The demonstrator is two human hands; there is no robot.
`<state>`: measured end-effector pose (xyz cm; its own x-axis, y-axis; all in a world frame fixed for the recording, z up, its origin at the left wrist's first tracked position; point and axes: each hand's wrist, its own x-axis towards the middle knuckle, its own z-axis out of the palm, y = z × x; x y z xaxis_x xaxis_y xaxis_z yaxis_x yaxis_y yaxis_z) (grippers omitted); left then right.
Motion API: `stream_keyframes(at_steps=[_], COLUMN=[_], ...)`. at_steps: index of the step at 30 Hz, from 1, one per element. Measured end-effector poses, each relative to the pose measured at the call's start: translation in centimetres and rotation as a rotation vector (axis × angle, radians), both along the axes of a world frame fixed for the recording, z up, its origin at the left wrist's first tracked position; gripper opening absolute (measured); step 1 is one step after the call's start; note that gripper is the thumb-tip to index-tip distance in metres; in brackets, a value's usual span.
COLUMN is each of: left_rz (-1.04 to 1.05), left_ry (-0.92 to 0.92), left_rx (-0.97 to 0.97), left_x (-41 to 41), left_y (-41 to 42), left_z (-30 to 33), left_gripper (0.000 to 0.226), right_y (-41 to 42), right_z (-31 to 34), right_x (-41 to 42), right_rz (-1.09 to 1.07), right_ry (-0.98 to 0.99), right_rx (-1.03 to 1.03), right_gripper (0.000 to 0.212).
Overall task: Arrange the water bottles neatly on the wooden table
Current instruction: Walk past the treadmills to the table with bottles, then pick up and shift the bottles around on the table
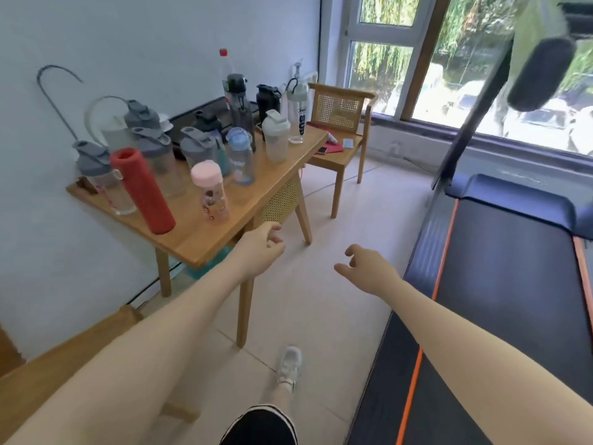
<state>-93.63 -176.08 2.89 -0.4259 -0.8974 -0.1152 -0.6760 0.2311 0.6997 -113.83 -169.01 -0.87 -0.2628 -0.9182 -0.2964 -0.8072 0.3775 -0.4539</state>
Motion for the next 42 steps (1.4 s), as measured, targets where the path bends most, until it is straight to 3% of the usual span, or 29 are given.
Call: stream_keyframes(at_steps=[7,12,18,22,27,33,37,40,42], left_rz=[-0.118,-0.068,0.015,0.075,0.249,0.606,0.779,0.816,0.798], left_ry=[0.119,0.24,0.364,0.308,0.178,0.016,-0.033,-0.094,-0.198], left_rx=[-0.155,-0.181,-0.207,-0.316,-0.41,-0.346,-0.258,-0.168,-0.103], left_x=[-9.3,-13.9,-18.4,-20.6,-23.6,-23.6,-23.4,-23.3,-22.9], left_y=[-18.9,-30.5,-41.1,-48.2,-55.1,-59.3,-58.3,-56.3,-55.0], left_z=[4.2,7.4,9.0,9.0,8.3,7.3,6.0,4.8,4.0], left_gripper=[0.036,0.033,0.031,0.034,0.036,0.038,0.041,0.042,0.046], right_y=[-18.0,-29.6,-41.6,-50.9,-62.0,-71.3,-73.7,-74.0,-74.4], right_z=[0.8,3.9,5.1,6.1,7.3,9.3,8.8,8.2,8.2], right_x=[-6.6,-10.8,-15.0,-18.2,-22.0,-23.0,-21.7,-20.9,-20.6], right_rz=[-0.104,-0.179,-0.123,-0.039,0.194,0.782,1.076,1.242,1.254], right_ry=[-0.104,-0.194,-0.247,-0.265,-0.278,-0.229,-0.04,0.133,0.139], right_rx=[-0.025,-0.138,-0.217,-0.357,-0.472,-0.275,-0.189,-0.19,-0.198], right_gripper=[0.045,0.041,0.039,0.032,0.037,0.075,0.094,0.096,0.091])
